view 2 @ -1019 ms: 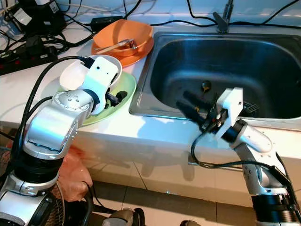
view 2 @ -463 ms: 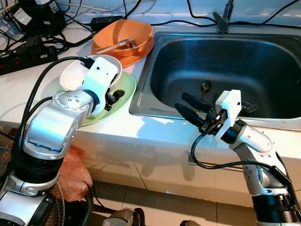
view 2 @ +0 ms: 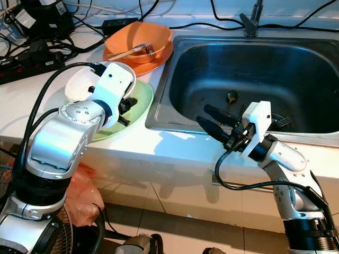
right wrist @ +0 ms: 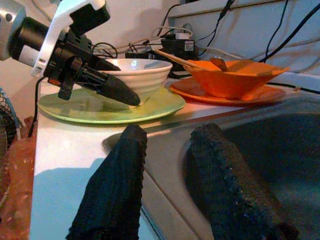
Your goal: Kitchen organization
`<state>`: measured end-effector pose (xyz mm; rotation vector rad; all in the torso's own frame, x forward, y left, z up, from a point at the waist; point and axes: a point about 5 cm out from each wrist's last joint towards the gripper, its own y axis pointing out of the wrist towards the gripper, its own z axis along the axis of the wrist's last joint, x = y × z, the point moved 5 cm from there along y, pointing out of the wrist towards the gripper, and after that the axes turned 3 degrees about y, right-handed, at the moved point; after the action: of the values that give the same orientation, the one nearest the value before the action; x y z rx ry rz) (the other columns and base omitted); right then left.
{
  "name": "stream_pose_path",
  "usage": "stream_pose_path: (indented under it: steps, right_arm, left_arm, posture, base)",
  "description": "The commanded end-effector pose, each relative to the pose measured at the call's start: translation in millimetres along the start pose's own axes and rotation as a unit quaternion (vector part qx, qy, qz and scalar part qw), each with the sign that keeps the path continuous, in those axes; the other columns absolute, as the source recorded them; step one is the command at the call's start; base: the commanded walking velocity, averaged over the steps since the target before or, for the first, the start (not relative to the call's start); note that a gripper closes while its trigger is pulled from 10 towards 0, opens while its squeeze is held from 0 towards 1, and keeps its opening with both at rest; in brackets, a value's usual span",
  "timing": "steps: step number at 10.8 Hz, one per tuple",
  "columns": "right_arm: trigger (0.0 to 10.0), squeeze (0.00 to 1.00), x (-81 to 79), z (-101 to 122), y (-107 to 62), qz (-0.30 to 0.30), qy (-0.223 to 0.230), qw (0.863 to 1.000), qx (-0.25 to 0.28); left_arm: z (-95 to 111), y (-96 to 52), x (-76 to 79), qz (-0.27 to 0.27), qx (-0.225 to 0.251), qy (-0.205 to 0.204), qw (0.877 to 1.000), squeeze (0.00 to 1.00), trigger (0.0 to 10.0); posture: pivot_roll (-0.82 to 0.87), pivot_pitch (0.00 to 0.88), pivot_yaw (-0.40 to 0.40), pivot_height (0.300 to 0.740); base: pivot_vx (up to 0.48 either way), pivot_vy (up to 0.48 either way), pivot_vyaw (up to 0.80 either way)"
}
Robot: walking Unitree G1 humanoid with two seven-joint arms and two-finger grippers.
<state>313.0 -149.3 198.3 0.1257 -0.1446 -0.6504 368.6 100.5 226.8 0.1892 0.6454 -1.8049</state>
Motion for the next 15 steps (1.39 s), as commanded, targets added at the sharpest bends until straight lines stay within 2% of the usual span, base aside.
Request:
stream_pose_path:
  steps: [1, 5, 6, 7, 8, 10, 12, 13, 14, 15]
  right_arm:
    - [10.0, 0.00, -4.2, 2.2, 4.0, 0.016, -0.005, 1.000, 0.002]
    - [10.0, 0.00, -3.4, 1.2, 7.3, 0.018, -0.008, 1.000, 0.001]
    - [10.0, 0.00, -4.0, 1.1, 7.9, 0.019, -0.007, 1.000, 0.002]
    - [10.0, 0.00, -4.4, 1.0, 8.3, 0.018, -0.006, 1.000, 0.003]
    - [10.0, 0.00, -4.3, 0.4, 8.2, 0.017, -0.006, 1.000, 0.002]
    - [10.0, 0.00, -4.2, -1.3, 8.2, 0.017, -0.005, 1.000, 0.000]
    - [10.0, 0.00, -4.1, -1.9, 8.0, 0.016, -0.006, 1.000, -0.002]
    - [10.0, 0.00, -3.9, -2.3, 7.7, 0.016, -0.006, 1.000, -0.003]
    - [10.0, 0.00, -3.9, -2.4, 7.7, 0.016, -0.006, 1.000, -0.003]
    - [10.0, 0.00, -3.5, -2.9, 7.4, 0.015, -0.007, 1.000, -0.005]
  left_arm:
    - [13.6, -2.8, -2.8, -0.007, 0.023, -0.009, 1.000, 0.00, 0.0]
    - [51.8, -12.2, 1.9, -0.053, 0.091, -0.058, 0.993, 0.00, 0.0]
    - [48.8, -11.5, 2.0, -0.050, 0.085, -0.040, 0.994, 0.00, 0.0]
    - [47.1, -11.0, 2.6, -0.050, 0.083, -0.040, 0.994, 0.00, 7.8]
    - [46.3, -10.6, 4.0, -0.051, 0.081, -0.042, 0.994, 0.00, 10.0]
    - [43.7, -9.5, 3.5, -0.046, 0.074, -0.028, 0.996, 0.00, 10.0]
    - [38.9, -8.0, 6.9, -0.048, 0.069, 0.003, 0.996, 0.00, 10.0]
    - [37.2, -6.8, 7.2, -0.047, 0.064, -0.005, 0.997, 0.00, 10.0]
    - [37.6, -6.8, 7.4, -0.047, 0.065, -0.004, 0.997, 0.28, 10.0]
    - [37.7, -6.9, 9.9, -0.052, 0.065, 0.000, 0.997, 1.00, 10.0]
  posture:
    - [0.09, 0.132, 0.109, 0.740]
    - [0.10, 0.123, 0.104, 0.740]
    - [0.10, 0.123, 0.107, 0.740]
    - [0.10, 0.123, 0.105, 0.740]
    - [0.10, 0.124, 0.105, 0.740]
    - [0.10, 0.123, 0.104, 0.740]
    - [0.10, 0.121, 0.104, 0.740]
    - [0.09, 0.121, 0.103, 0.740]
    - [0.09, 0.121, 0.103, 0.740]
    - [0.09, 0.121, 0.103, 0.740]
  base:
    - [0.000, 0.000, 0.00]
    - [0.000, 0.000, 0.00]
    - [0.000, 0.000, 0.00]
    - [0.000, 0.000, 0.00]
    - [0.000, 0.000, 0.00]
    - [0.000, 0.000, 0.00]
    - [0.000, 0.000, 0.00]
    - [0.000, 0.000, 0.00]
    - [0.000, 0.000, 0.00]
    - [0.000, 0.000, 0.00]
